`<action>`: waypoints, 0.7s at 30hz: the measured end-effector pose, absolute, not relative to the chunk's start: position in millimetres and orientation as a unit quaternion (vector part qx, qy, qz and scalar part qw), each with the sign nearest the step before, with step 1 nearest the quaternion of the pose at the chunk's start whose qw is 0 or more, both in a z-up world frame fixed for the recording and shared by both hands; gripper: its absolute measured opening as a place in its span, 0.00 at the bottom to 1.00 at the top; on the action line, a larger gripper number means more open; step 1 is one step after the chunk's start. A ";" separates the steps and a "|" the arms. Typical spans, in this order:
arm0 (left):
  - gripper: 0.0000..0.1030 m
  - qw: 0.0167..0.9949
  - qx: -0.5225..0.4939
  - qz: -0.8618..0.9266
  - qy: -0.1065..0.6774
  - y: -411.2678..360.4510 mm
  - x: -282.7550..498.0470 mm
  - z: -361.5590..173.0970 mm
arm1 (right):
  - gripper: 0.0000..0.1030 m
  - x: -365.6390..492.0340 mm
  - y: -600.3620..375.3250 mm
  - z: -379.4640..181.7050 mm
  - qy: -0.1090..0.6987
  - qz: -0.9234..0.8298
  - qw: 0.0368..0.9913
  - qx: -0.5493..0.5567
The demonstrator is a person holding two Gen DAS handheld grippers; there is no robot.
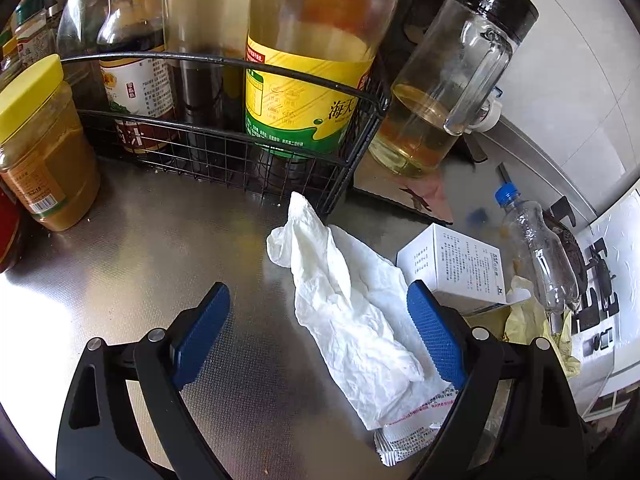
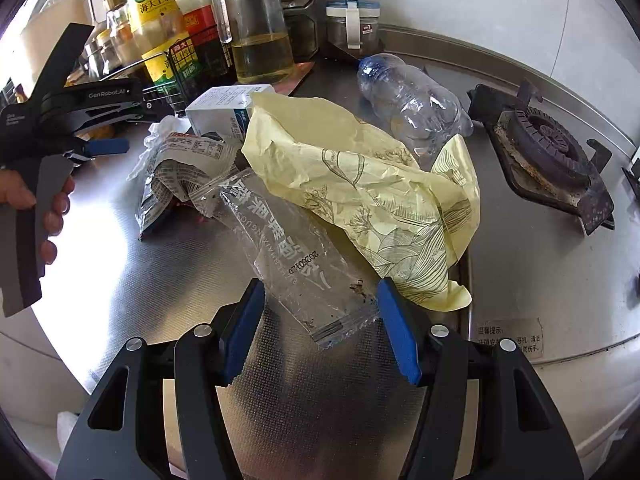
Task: Collect trash
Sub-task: 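Grasp the white tissue with the left gripper while the right gripper grasps the clear plastic bag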
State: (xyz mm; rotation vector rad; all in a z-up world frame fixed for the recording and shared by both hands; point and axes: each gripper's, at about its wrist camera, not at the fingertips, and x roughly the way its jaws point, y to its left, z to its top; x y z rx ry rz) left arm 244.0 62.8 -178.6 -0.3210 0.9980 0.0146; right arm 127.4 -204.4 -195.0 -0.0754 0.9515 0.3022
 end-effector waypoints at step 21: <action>0.02 0.897 -0.084 -0.028 0.433 52.2 209.2 -147.3 | 0.23 105.4 -208.4 -177.3 0.441 0.202 0.874 0.026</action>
